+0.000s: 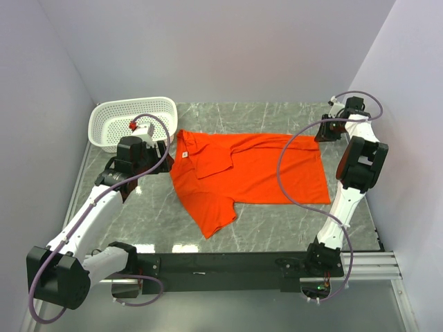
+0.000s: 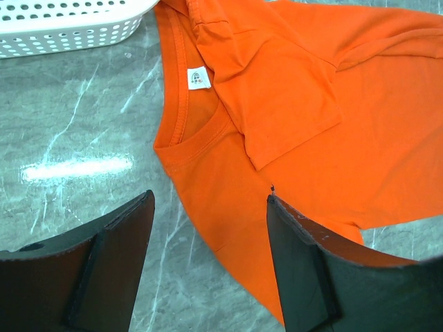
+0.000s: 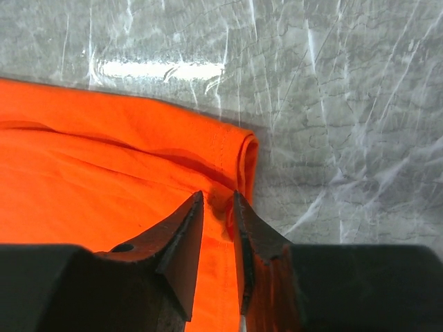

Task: Fold and stack the t-shirts
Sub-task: Fold the tshirt

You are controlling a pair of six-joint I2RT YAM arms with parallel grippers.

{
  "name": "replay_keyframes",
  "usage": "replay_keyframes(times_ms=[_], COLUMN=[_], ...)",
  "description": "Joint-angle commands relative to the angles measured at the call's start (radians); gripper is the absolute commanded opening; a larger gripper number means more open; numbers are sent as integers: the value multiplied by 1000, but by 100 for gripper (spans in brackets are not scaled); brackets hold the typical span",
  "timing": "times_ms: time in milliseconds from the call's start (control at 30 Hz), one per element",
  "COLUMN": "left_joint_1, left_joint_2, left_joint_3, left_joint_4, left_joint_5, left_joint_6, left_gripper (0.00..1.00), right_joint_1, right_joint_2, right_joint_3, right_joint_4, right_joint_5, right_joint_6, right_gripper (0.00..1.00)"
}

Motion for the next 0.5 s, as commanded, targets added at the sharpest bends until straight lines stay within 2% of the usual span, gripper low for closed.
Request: replay_keyframes(times_ms=[0, 33, 100, 133, 167, 467], left_joint_1=[5, 5, 5, 5, 5, 5], left_joint_2=[-2, -2, -2, -2, -2, -10], left_joint_3=[2, 2, 4, 2, 2, 1], left_joint_4=[19, 19, 18, 18, 19, 18], left_joint_5=[14, 14, 12, 14, 15, 14], left_joint_6=[13, 13, 14, 14, 14, 13], left_gripper=[71, 71, 71, 71, 71, 71], right_joint_1=[6, 5, 6, 6, 6, -13], right_joint_2=[-4, -5, -16, -28, -34, -155], right_joint_3=[26, 24, 17, 6, 0, -95], right_joint_4=[-4, -5, -1, 4, 4, 33], right_joint_5=[-15, -20, -31, -35, -41, -78], right_joint_6=[1, -1, -5, -8, -11, -28], right_gripper=[28, 19, 10, 2, 0, 0])
